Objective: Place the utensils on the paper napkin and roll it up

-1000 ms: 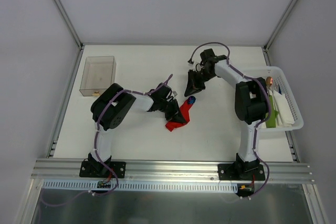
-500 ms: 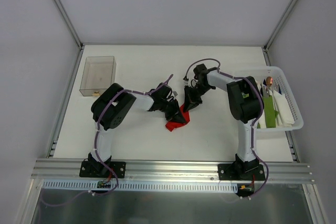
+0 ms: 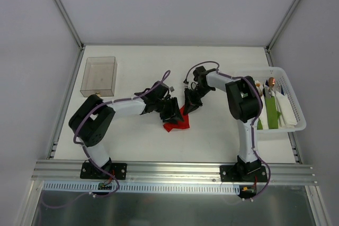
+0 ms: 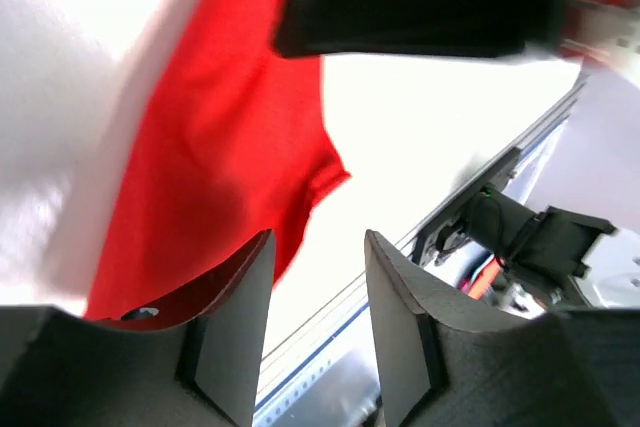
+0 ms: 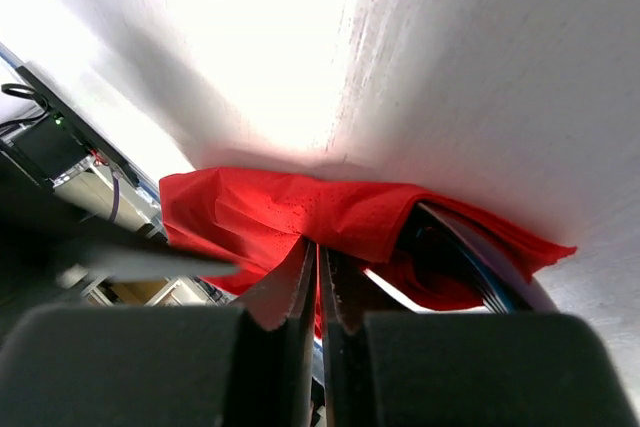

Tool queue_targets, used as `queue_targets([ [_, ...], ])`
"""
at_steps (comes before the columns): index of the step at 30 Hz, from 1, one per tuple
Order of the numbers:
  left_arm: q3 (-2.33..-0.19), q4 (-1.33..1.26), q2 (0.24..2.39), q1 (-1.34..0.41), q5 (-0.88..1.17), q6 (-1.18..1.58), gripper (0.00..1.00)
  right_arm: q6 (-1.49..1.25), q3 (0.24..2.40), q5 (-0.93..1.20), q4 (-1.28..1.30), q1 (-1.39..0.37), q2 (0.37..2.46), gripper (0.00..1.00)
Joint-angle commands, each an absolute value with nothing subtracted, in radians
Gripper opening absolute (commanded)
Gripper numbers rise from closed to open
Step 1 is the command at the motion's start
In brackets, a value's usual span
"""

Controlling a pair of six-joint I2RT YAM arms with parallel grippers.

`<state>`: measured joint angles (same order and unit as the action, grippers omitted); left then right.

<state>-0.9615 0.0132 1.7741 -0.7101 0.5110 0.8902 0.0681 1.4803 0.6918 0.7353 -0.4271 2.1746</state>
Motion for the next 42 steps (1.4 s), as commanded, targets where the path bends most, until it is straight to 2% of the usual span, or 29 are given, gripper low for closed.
queue_targets([
  [1, -0.948, 0.058, 1.64, -0.706, 0.425, 0.824, 0.42, 0.09, 1.516, 0.591, 0.732, -0.439, 2.207, 0.06],
  [4, -0.942, 0.06, 1.628, -0.69, 0.445, 0.812, 0.39, 0.094, 1.531, 0.581, 0.739, -0.445, 2.21, 0.06],
  [13, -0.905, 0.061, 1.73, -0.673, 0.489, 0.81, 0.13, 0.104, 1.571, 0.561, 0.773, -0.448, 2.229, 0.05],
  [20, -0.807, 0.023, 1.756, -0.658, 0.5, 0.824, 0.01, 0.107, 1.601, 0.561, 0.796, -0.448, 2.244, 0.05],
  [25, -0.704, -0.095, 1.836, -0.588, 0.544, 0.908, 0.0, 0.109, 1.632, 0.577, 0.804, -0.449, 2.263, 0.05],
  [30, -0.621, -0.4, 1.908, -0.56, 0.666, 0.999, 0.0, 0.114, 1.669, 0.569, 0.819, -0.451, 2.275, 0.05],
  [33, -0.584, -0.506, 1.867, -0.56, 0.71, 1.019, 0.06, 0.123, 1.689, 0.561, 0.831, -0.451, 2.279, 0.05],
  [36, -0.578, -0.496, 1.769, -0.56, 0.701, 0.977, 0.11, 0.143, 1.718, 0.554, 0.85, -0.459, 2.289, 0.04],
  [42, -0.641, -0.397, 1.6, -0.56, 0.663, 0.894, 0.15, 0.172, 1.75, 0.538, 0.876, -0.477, 2.306, 0.04],
])
